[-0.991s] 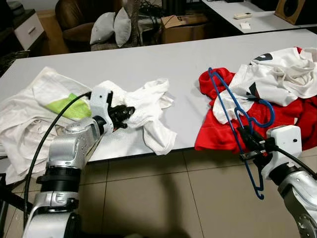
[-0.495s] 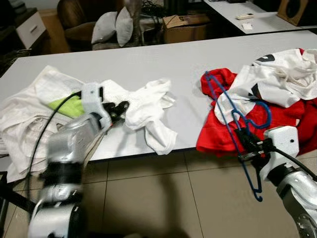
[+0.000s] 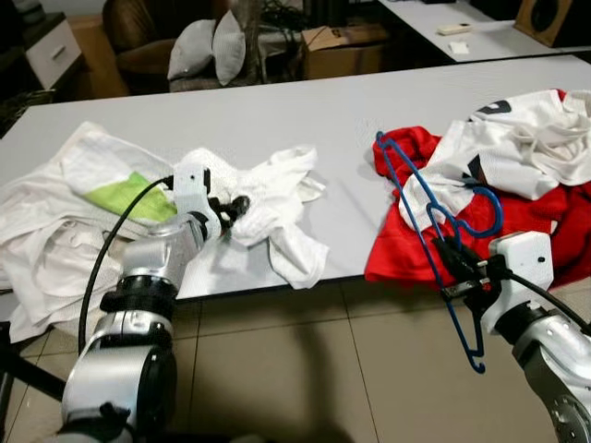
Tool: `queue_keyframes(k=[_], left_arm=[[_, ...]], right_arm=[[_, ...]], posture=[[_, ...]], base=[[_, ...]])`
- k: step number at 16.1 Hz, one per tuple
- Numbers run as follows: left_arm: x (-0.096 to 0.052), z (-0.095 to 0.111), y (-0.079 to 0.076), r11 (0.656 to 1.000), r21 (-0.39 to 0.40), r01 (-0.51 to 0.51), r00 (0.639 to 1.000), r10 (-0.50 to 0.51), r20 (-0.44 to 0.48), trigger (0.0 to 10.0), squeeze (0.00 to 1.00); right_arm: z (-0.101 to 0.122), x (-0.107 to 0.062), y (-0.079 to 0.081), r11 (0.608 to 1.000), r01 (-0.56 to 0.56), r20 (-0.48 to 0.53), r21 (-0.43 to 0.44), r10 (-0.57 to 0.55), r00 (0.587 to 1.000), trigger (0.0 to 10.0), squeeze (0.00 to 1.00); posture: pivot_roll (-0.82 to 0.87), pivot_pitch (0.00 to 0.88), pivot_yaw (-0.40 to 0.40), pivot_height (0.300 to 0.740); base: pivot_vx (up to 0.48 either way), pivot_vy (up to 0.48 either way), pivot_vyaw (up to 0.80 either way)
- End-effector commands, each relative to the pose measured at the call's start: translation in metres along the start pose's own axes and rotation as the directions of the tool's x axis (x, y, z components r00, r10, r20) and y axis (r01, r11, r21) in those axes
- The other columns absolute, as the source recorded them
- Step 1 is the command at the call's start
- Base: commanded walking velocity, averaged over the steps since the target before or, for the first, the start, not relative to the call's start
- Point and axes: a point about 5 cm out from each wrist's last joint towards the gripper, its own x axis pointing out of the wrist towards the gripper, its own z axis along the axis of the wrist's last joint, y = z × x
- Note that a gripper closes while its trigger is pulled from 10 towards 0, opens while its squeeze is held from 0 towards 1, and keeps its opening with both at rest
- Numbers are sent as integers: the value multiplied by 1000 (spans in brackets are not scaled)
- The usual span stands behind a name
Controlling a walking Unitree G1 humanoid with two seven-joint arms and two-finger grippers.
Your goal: Hang hanger
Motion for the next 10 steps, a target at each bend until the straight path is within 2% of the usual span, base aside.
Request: queue_keyframes(k=[1, 3, 4, 5, 6, 8, 10], left_arm=[[0, 14, 2, 1000, 19, -21, 999, 20, 46, 10000, 0], [2, 17, -1, 999, -49, 23, 998, -20, 59, 10000, 0], [3, 17, -2, 994, -101, 49, 997, -43, 57, 0, 0], [4, 12, -4, 987, -137, 84, 996, -81, 29, 0, 0], [5, 9, -5, 986, -139, 95, 995, -94, 12, 0, 0], [6, -2, -3, 990, -127, 58, 998, -62, -28, 0, 0], [6, 0, -1, 990, -135, 45, 999, -47, -9, 0, 0]], right_arm=[[6, -1, 2, 1000, -15, 19, -5, 15, 1000, 10000, 0], [5, -1, 2, 1000, -11, 17, -4, 11, 1000, 10000, 0], [5, -1, 2, 1000, -11, 16, -3, 11, 1000, 10000, 0], [5, 0, 2, 1000, -12, 17, -2, 12, 1000, 10000, 0], [6, 1, 2, 1000, -12, 18, -2, 12, 1000, 10000, 0], [6, 3, 2, 1000, -16, 22, -2, 16, 1000, 10000, 0], [6, 4, 3, 1000, -16, 26, -2, 16, 1000, 10000, 0]], posture=[[-180, 0, 94, 740], [-181, 0, 95, 740], [-180, 0, 96, 740], [-178, 0, 96, 740], [-178, 0, 98, 740], [-177, 0, 99, 740], [-175, 0, 98, 740]], base=[[0, 0, 0], [0, 0, 0], [0, 0, 0], [0, 0, 0], [0, 0, 0], [0, 0, 0], [0, 0, 0]])
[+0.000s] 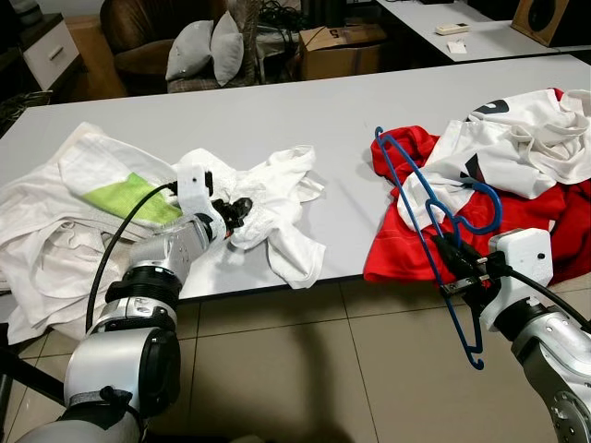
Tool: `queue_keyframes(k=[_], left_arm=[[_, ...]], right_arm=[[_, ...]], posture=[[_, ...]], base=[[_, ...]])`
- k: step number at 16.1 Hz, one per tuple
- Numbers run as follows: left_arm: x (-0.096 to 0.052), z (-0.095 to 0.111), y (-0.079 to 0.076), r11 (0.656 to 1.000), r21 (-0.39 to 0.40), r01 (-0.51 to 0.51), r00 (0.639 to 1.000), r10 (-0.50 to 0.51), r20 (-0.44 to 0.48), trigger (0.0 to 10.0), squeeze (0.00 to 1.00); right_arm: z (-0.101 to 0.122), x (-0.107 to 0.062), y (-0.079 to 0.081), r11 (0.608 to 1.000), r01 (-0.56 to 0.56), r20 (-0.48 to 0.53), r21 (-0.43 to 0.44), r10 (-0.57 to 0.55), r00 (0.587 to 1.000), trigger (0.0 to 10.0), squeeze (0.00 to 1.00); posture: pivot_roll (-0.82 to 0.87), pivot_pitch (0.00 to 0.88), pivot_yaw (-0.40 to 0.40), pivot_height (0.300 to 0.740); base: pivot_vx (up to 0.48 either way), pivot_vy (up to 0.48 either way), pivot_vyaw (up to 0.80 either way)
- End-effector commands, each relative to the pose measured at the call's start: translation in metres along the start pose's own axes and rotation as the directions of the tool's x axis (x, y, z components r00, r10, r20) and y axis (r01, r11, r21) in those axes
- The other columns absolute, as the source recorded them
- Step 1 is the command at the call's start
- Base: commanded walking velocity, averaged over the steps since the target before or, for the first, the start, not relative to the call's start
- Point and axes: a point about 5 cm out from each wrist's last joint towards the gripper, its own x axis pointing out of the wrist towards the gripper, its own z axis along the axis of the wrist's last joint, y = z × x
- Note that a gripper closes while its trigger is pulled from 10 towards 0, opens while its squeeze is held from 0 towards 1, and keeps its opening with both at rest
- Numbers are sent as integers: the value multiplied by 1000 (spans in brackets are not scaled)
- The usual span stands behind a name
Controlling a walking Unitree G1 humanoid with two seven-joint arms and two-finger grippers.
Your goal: Hang hanger
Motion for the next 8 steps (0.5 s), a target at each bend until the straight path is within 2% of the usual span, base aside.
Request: queue_keyframes(k=[1, 4, 7, 8], left_arm=[[-1, 9, 3, 1000, 17, -20, 999, 20, 28, 0, 0], [-1, 16, 3, 1000, 25, -15, 998, 13, 63, 0, 0], [2, 6, -4, 998, -27, 55, 998, -54, 37, 0, 0], [3, 2, -4, 999, -20, 46, 999, -46, 22, 0, 0]], right_arm=[[3, 3, 2, 1000, -14, 16, 0, 14, 1000, 10000, 0], [4, 5, 1, 1000, -18, 20, -2, 18, 1000, 10000, 0], [4, 6, 4, 999, -42, 15, -11, 42, 999, 10000, 0], [4, 7, 5, 999, -49, 13, -13, 49, 999, 10000, 0]], posture=[[-172, 0, 97, 740], [-164, 0, 93, 740], [-165, 0, 95, 740], [-168, 0, 95, 740]], base=[[0, 0, 0], [0, 0, 0], [0, 0, 0], [0, 0, 0]])
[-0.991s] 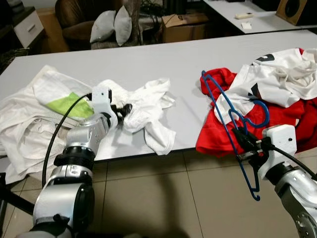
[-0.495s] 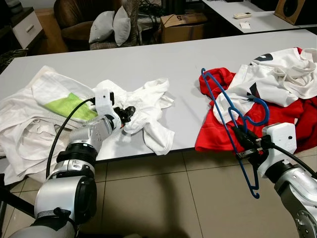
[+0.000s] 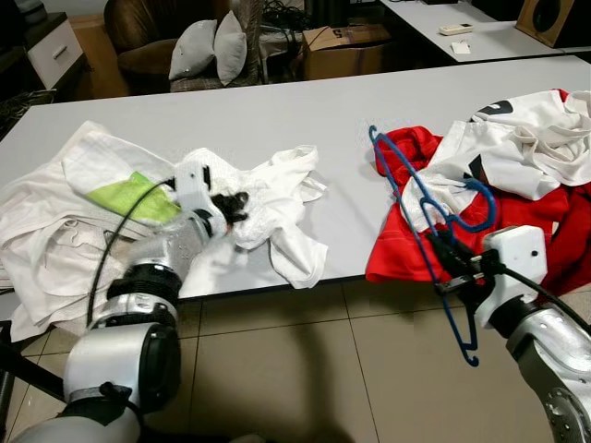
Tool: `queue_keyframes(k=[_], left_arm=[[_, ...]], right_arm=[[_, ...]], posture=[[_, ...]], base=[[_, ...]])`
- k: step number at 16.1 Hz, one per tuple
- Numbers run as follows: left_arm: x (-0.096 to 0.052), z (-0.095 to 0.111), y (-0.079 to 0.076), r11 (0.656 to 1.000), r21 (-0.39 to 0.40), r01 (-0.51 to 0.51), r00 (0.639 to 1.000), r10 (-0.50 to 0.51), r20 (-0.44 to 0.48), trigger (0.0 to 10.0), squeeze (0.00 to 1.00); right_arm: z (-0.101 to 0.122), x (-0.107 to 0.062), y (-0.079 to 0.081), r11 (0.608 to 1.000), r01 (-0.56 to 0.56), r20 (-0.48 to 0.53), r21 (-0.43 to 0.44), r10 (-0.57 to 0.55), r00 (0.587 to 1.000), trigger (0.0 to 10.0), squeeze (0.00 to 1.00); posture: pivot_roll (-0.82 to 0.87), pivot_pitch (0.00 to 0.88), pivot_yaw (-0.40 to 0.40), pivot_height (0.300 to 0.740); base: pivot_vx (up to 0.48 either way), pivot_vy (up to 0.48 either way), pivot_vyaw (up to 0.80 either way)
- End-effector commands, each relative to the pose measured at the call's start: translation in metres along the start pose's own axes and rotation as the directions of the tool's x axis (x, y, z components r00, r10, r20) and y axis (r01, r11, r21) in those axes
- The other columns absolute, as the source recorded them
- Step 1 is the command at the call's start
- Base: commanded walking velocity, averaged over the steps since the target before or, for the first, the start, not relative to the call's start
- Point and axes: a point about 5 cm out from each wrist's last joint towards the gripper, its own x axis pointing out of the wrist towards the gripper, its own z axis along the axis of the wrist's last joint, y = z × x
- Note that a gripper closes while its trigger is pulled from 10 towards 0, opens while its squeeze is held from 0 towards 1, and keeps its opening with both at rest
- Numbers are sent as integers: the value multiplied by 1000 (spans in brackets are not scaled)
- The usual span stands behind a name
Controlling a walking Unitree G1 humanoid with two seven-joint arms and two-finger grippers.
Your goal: Hang hanger
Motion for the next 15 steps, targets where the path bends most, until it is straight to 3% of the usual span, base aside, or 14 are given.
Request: queue_keyframes(k=[1, 7, 12, 14, 15], left_arm=[[0, 0, 1, 1000, 16, -9, 1000, 9, -5, 0, 0], [-2, 10, 4, 999, 33, -16, 998, 14, 60, 0, 0], [-9, 20, 10, 1000, 15, 12, 990, -14, 139, 0, 0], [-8, 43, 2, 996, 91, 14, 975, -34, 222, 0, 0], [-6, 60, -9, 979, 201, 29, 963, -81, 255, 0, 0]], right_arm=[[3, 2, 0, 1000, -16, 5, -11, 16, 1000, 10000, 0], [4, 6, 9, 999, -49, 13, -19, 49, 999, 10000, 0], [5, 9, 5, 1000, -15, 32, 4, 14, 999, 10000, 0], [8, 17, -4, 1000, 24, 56, -1, -24, 998, 10000, 0], [10, 20, -6, 1000, 28, 71, -3, -28, 997, 10000, 0]], posture=[[-168, 0, 94, 740], [-171, 0, 86, 740], [-154, 0, 94, 740], [-135, 0, 77, 740], [-129, 0, 71, 740]], base=[[0, 0, 0], [0, 0, 0], [0, 0, 0], [0, 0, 0], [0, 0, 0]])
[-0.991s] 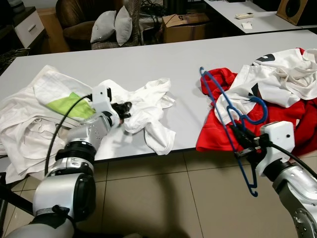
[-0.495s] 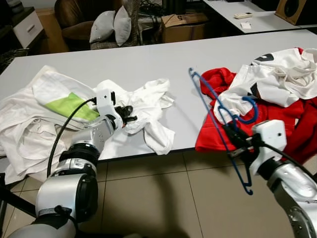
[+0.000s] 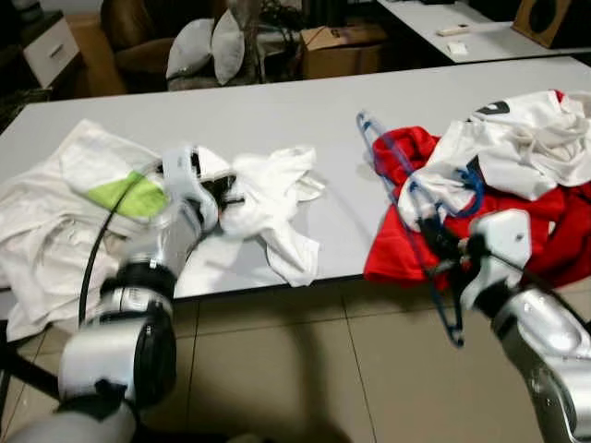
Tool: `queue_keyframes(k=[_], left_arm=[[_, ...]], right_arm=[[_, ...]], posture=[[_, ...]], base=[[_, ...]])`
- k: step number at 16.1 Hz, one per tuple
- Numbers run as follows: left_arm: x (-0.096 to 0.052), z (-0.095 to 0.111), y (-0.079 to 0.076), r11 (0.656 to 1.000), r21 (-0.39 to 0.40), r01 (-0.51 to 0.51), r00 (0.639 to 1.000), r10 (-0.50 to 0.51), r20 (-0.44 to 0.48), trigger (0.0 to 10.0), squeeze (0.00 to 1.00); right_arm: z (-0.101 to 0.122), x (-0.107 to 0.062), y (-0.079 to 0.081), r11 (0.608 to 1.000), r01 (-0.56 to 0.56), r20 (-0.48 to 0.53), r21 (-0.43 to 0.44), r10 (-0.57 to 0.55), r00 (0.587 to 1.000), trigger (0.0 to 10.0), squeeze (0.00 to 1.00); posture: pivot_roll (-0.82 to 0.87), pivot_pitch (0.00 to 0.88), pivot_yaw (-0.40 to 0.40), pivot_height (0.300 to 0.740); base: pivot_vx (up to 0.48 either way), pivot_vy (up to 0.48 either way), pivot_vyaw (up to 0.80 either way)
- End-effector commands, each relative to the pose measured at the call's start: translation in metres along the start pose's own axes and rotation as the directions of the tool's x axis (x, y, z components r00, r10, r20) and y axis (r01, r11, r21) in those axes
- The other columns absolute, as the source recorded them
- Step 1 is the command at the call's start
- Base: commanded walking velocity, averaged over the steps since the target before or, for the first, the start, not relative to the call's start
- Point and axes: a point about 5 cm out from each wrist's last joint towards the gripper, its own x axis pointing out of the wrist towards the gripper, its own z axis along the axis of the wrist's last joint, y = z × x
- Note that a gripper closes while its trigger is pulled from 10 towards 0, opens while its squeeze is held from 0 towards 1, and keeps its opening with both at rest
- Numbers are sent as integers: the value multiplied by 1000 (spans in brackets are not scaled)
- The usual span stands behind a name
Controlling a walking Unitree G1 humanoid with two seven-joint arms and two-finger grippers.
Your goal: Hang hanger
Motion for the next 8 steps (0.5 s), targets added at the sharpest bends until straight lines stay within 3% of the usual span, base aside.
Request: queue_keyframes(k=[1, 3, 4, 5, 6, 7, 8], left_arm=[[6, 28, -9, 992, 116, 39, 997, -47, 65, 0, 0], [16, 79, -42, 946, 295, 133, 967, -189, 170, 0, 0], [17, 90, -51, 929, 337, 156, 952, -232, 200, 0, 0], [15, 114, -69, 876, 444, 190, 904, -332, 268, 0, 0], [6, 142, -89, 785, 576, 226, 812, -479, 334, 0, 0], [-2, 147, -92, 719, 648, 252, 763, -559, 323, 0, 0], [-6, 143, -90, 660, 697, 279, 747, -605, 274, 0, 0]], right_arm=[[1, 2, -3, 1000, 16, 14, -23, -16, 1000, 10000, 0], [12, 6, -10, 998, 49, 64, -42, -46, 997, 10000, 0], [13, 7, -13, 997, 65, 77, -41, -62, 995, 10000, 0], [14, 7, -21, 992, 121, 86, -41, -117, 989, 10000, 0], [20, 8, -25, 986, 167, 133, 4, -166, 977, 10000, 0], [17, 8, -25, 985, 174, 135, 3, -173, 976, 10000, 0], [13, 7, -24, 984, 178, 123, -8, -176, 977, 10000, 0]], posture=[[-131, 0, 74, 740], [-156, 0, 109, 740], [-157, 0, 115, 740], [-141, 0, 109, 740], [-131, 0, 105, 740], [-122, 0, 101, 740], [-116, 0, 95, 740]], base=[[0, 0, 0], [0, 0, 0], [0, 0, 0], [0, 0, 0], [0, 0, 0], [0, 0, 0], [0, 0, 0]])
